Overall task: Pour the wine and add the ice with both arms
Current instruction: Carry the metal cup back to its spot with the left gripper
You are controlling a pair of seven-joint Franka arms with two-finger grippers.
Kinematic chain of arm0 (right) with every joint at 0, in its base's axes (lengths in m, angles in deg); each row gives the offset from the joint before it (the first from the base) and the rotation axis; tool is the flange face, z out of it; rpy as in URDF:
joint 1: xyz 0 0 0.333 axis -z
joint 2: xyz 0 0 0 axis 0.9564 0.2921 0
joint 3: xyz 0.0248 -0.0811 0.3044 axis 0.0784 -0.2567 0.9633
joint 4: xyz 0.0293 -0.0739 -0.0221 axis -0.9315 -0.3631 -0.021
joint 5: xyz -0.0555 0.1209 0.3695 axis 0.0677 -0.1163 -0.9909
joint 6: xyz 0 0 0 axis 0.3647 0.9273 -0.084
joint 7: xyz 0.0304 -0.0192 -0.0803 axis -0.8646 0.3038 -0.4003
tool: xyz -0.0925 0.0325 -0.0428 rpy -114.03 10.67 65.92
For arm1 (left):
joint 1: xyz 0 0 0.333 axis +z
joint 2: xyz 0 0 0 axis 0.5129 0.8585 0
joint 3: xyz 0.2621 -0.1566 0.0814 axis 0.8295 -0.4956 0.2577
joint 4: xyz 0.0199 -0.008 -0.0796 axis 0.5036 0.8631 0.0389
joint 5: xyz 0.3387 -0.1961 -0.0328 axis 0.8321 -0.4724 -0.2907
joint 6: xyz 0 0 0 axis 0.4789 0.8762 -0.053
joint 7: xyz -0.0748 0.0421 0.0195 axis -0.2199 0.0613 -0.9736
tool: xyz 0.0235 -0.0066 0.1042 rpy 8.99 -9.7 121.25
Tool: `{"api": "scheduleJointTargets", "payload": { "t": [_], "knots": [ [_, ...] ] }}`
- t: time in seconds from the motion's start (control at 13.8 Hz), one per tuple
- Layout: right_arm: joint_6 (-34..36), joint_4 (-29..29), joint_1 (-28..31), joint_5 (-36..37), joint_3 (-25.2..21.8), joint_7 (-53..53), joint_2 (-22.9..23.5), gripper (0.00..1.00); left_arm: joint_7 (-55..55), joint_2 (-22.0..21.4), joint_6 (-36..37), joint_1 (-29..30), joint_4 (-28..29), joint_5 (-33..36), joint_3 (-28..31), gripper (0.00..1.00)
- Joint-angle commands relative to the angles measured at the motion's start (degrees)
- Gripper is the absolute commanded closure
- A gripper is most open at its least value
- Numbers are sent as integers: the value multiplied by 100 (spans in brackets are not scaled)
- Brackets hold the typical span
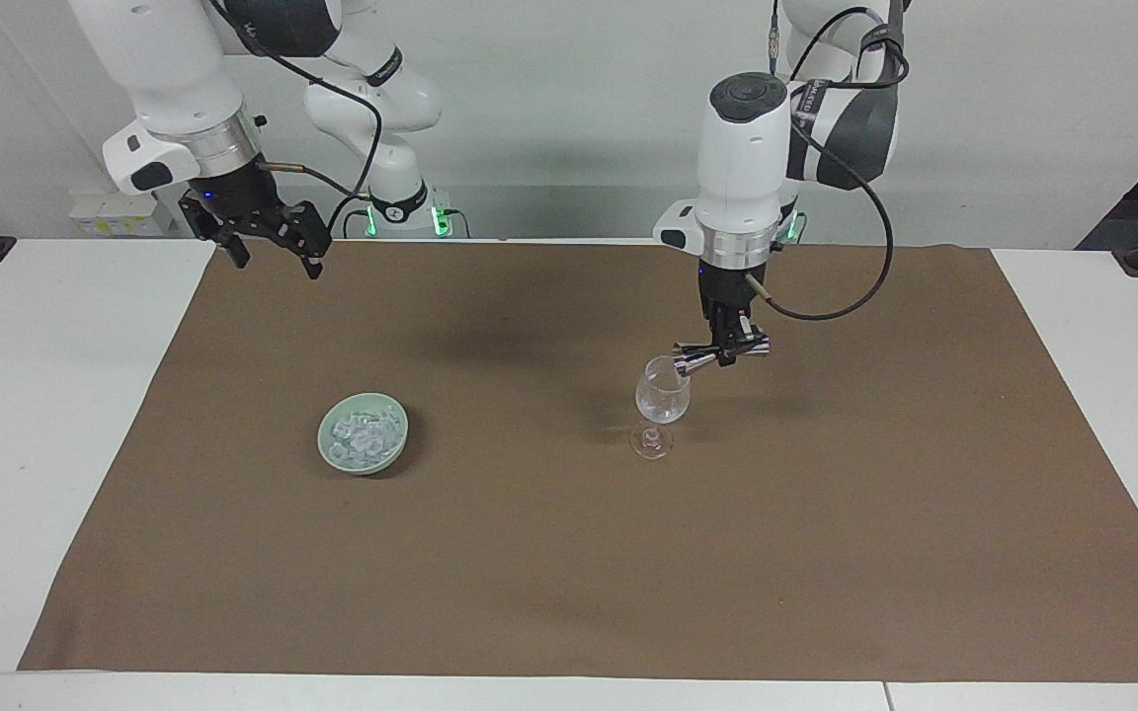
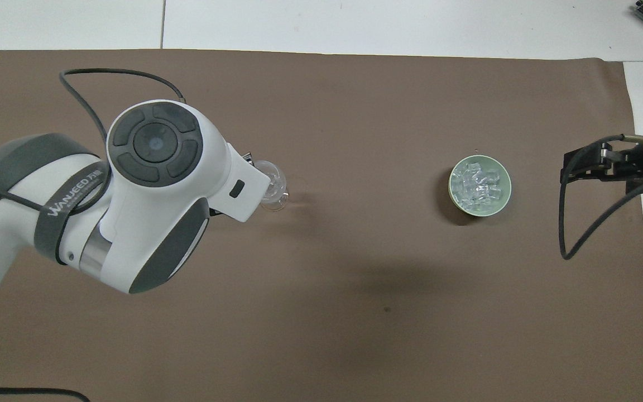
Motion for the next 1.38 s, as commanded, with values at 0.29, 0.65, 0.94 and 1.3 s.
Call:
{"api": "scheduleJointTargets", "payload": {
  "t": [0.29, 0.65, 0.94, 1.3],
  "knots": [
    [-62, -106, 45, -143, -11, -110, -82, 0, -2104, 79, 98, 1641, -185, -1860, 14, 100],
    [-62, -106, 45, -143, -11, -110, -82, 0, -4844, 534, 597, 3311, -80, -4381, 14, 100],
    [-62, -106, 45, -143, -11, -110, -82, 0, -6403, 1412, 1704, 4683, -220, -5836, -21, 100],
    [-62, -106, 45, -143, -11, -110, -82, 0, -7749, 2388, 2531, 5589, -203, -6857, -65, 100]
  ]
}}
